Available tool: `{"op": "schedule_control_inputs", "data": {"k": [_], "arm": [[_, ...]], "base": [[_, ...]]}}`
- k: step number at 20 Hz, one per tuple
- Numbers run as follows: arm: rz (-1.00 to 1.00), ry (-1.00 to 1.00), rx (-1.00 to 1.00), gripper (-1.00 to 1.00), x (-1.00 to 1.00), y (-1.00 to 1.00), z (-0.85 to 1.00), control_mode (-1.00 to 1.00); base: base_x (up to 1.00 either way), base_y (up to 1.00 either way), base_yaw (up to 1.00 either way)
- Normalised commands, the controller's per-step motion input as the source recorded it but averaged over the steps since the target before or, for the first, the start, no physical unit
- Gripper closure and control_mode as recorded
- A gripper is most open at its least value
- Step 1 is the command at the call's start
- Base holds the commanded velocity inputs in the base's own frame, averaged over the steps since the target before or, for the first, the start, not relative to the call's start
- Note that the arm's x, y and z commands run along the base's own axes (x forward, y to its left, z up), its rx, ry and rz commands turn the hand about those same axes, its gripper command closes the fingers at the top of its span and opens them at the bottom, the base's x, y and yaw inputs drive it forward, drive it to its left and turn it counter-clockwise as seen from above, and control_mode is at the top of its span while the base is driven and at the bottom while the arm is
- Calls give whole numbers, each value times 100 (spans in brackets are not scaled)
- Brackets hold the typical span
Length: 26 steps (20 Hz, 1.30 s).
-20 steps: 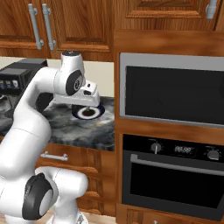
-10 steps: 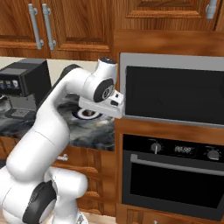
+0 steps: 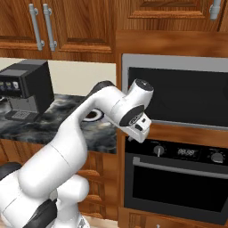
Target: Take the fish from the oven and place it on the plate on the counter.
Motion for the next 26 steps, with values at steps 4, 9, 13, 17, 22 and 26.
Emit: {"op": "schedule_control_inputs", "data": {"k": [4,9,13,17,22,26], "arm": [[-23,0,11,-100,0,-62,-7,-100],[-24,0,9,-100,0,-52,-12,-100],[-17,0,13,-100,-1,-52,-1,-100],[-15,0,10,-100,-3,-38,0,-100],[-13,0,12,-100,0,-50,0,-100],[-10,0,9,-100,0,-30,-5,-100]], "base": [[0,0,0],[0,0,0],[0,0,0],[0,0,0],[0,0,0],[0,0,0]]}}
